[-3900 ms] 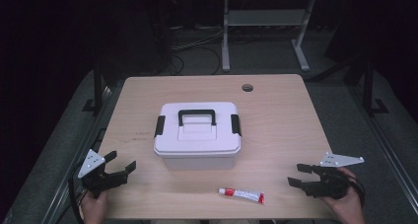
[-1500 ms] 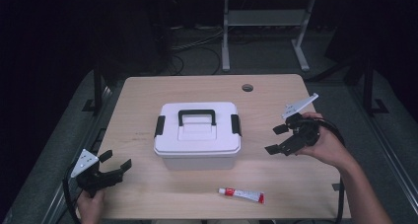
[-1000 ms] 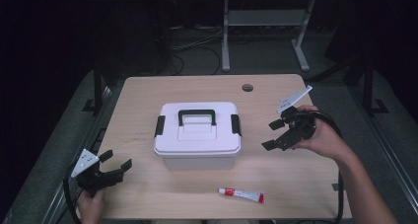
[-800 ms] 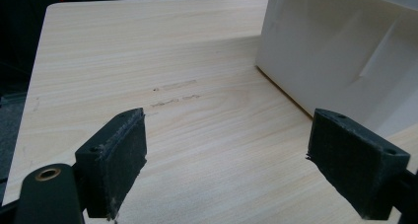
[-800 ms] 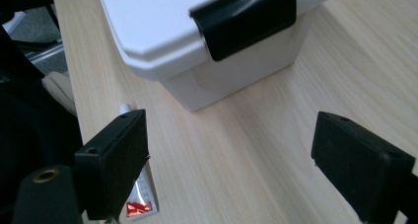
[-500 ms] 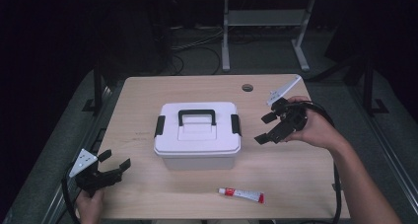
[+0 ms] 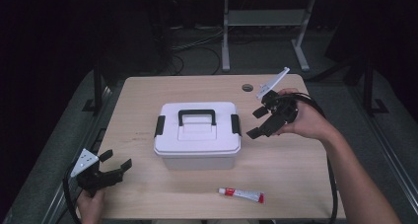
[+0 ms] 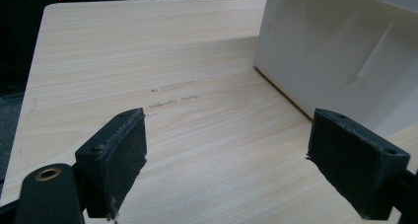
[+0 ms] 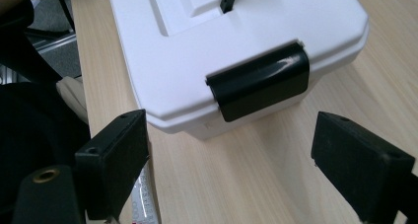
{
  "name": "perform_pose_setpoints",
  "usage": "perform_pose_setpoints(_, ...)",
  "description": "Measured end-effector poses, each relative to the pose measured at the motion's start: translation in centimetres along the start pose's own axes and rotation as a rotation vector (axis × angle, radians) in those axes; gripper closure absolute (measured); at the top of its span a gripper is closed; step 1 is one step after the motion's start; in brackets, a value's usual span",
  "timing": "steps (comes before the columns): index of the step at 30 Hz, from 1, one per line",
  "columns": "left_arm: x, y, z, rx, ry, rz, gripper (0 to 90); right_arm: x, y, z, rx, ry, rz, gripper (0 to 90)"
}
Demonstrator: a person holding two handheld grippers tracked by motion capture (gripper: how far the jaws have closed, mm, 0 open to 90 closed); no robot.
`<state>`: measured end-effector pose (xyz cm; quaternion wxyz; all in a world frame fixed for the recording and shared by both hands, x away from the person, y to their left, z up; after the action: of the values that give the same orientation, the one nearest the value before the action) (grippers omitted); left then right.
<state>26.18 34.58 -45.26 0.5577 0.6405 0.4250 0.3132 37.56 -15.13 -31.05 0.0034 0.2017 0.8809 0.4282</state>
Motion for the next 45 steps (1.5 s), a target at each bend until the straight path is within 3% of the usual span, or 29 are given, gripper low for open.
perform_pose_setpoints(21, 0.2, 0.0, -0.1, -0.003, 0.003, -0.004, 14.1, -0.4, 3.5, 1.7, 0.0, 0.061, -0.027, 14.3)
perform_pose_setpoints(45, 0.5, 0.1, -0.2, -0.017, 0.008, -0.009, 14.1, -0.8, 7.4, 5.9, 0.036, 0.122, -0.061, 15.3)
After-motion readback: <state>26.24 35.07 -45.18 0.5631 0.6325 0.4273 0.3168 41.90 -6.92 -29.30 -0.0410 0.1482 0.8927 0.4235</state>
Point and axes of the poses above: each handheld gripper's, and its own axes: z roughly forward along the jaws, y roughly out of its top, x roughly to its left, the point moved 2 cm from there along z, roughly forward along the jaws, and after that the axes turned 14 degrees about -x, right-handed, at the moved point
